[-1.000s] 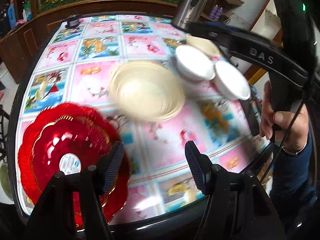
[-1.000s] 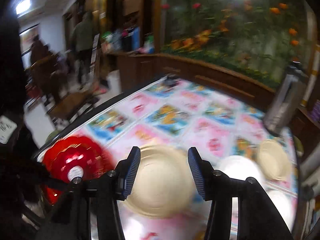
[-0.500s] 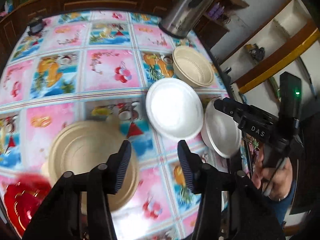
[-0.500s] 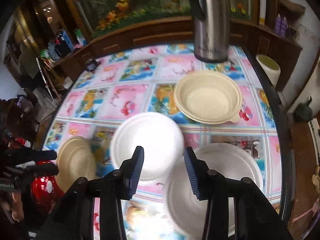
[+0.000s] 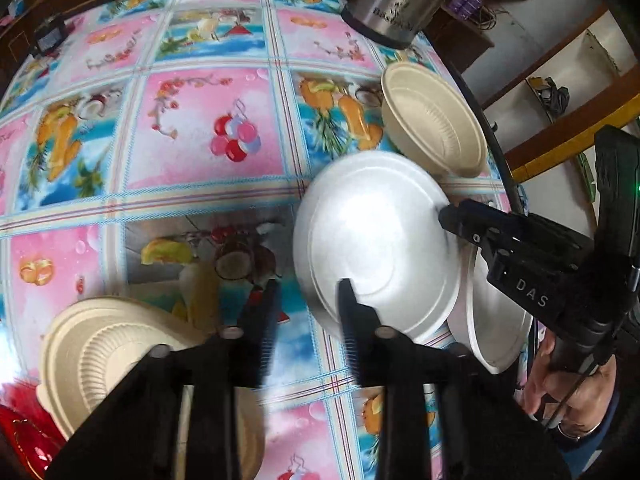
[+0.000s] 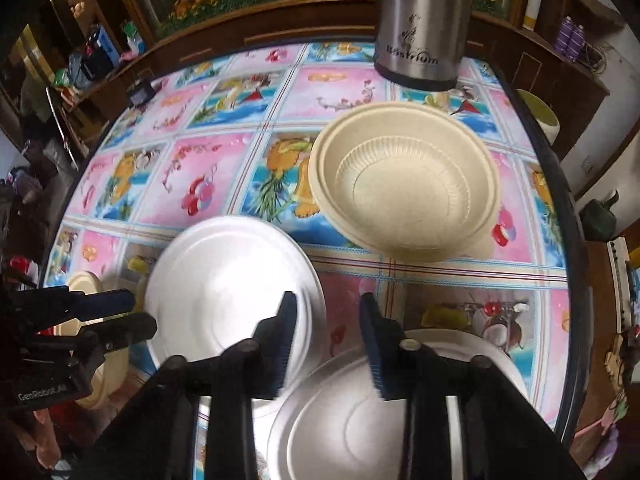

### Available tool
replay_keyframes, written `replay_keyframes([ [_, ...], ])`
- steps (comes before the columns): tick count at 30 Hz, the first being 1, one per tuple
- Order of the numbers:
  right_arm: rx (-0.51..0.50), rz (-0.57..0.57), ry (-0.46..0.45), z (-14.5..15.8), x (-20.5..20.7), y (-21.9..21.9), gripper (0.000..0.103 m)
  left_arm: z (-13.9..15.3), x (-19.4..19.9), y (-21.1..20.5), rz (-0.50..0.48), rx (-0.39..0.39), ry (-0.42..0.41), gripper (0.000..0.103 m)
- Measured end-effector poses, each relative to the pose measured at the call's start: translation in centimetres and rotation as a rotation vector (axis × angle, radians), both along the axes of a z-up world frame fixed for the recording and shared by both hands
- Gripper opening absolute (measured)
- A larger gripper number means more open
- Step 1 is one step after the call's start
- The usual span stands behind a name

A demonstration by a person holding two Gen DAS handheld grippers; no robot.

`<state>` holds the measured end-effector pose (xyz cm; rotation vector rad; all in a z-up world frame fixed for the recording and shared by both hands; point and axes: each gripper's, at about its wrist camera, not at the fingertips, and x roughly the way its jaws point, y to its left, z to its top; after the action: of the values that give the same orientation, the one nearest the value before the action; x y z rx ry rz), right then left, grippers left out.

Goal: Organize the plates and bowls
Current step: 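Grasp the rim of a white foam plate with the left tool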

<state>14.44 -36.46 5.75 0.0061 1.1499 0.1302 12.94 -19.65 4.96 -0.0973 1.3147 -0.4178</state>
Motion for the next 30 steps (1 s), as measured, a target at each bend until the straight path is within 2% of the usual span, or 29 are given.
replay_keyframes([
  [1, 0.002, 0.001, 0.000, -0.1, 0.0, 0.1, 0.026, -0.2, -0.1, -0.2, -0.004, 0.003, -0.002, 0.022],
  [2, 0.013, 0.001, 0.001, -0.2, 0.0, 0.2, 0.024, -0.3, -0.1, -0.4, -0.004, 0.010, -0.009, 0.014],
  [3, 0.018, 0.001, -0.002, -0.2, 0.0, 0.3, 0.013, -0.3, -0.2, -0.5, -0.007, 0.014, -0.015, 0.013],
  [4, 0.022, -0.006, -0.013, -0.1, -0.1, 0.3, 0.011, -0.2, -0.4, -0.7, -0.010, 0.022, -0.024, 0.013],
  [10, 0.057, -0.036, -0.072, 2.2, -1.4, 0.0, 0.011, 1.8, -1.1, -0.7, -0.020, 0.031, -0.088, 0.013],
  [18, 0.074, 0.004, -0.151, 6.1, -4.3, 1.8, 0.011, 4.6, -3.1, 1.4, -0.008, 0.016, -0.152, 0.013],
  [30, 0.143, 0.121, -0.196, 8.6, -9.1, 7.8, 0.012, 7.5, -7.9, 8.8, 0.054, -0.011, -0.229, 0.013],
])
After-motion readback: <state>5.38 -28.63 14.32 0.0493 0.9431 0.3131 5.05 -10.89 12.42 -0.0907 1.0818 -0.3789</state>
